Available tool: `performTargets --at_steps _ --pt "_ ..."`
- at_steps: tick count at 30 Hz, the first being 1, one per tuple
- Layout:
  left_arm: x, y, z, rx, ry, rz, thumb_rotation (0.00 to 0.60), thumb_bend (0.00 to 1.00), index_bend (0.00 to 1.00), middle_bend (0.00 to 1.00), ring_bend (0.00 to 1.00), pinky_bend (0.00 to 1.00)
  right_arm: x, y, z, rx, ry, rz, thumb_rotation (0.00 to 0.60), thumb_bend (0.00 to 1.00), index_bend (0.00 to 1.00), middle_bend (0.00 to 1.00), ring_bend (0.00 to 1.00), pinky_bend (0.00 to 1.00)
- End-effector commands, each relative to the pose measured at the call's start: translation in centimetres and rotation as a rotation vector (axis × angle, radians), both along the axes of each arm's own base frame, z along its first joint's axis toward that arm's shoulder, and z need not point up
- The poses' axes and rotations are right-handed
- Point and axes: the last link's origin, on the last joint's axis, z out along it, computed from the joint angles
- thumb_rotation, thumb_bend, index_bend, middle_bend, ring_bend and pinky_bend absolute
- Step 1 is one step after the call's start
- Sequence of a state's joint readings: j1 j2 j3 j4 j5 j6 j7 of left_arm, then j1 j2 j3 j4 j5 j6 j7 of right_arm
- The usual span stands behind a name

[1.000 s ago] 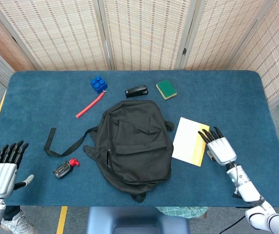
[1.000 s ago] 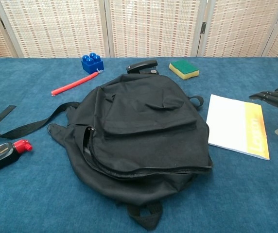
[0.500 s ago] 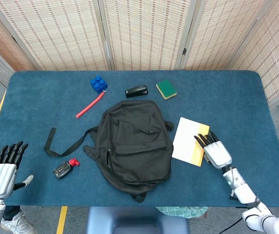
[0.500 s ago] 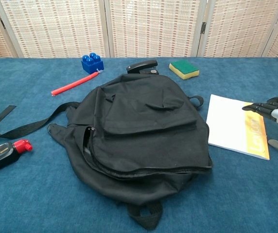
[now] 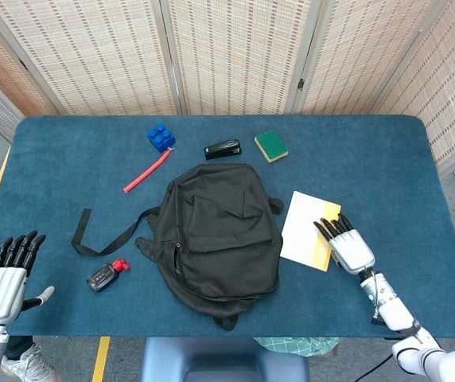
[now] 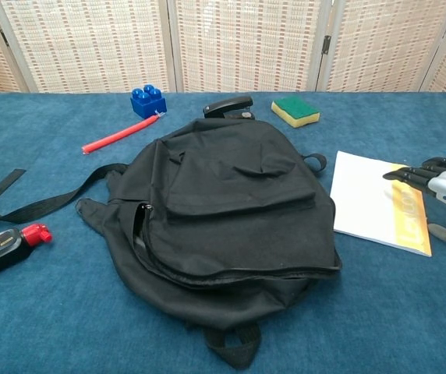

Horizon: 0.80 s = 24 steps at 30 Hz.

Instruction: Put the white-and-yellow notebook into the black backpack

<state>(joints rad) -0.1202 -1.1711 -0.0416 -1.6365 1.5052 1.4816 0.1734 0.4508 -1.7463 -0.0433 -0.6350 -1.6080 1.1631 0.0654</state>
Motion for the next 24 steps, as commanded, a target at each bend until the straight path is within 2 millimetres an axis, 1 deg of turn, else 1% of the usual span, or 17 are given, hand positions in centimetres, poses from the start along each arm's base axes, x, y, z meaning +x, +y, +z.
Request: performTargets --at_steps 1,8,24 --pt "0.0 0.0 0.0 0.0 0.0 0.0 0.6 0.21 0.06 0.07 0.08 0.0 0.0 0.0 -0.1 0.002 0.002 0.001 0.6 0.43 0.07 0.14 0.17 0.09" --pt "-0.1 0.0 -0.1 -0.004 -0.001 0.0 0.6 0.21 0.06 0.07 0.08 0.0 -0.2 0.2 0.0 0.001 0.006 -0.001 0.6 0.43 0.07 0.14 0.17 0.09" --pt "-0.2 0.0 -0.3 -0.008 -0.002 0.002 0.6 0.21 0.05 0.07 0.08 0.0 0.9 -0.4 -0.6 -0.005 -0.006 0.028 0.6 0.43 0.07 0.14 0.17 0.09"
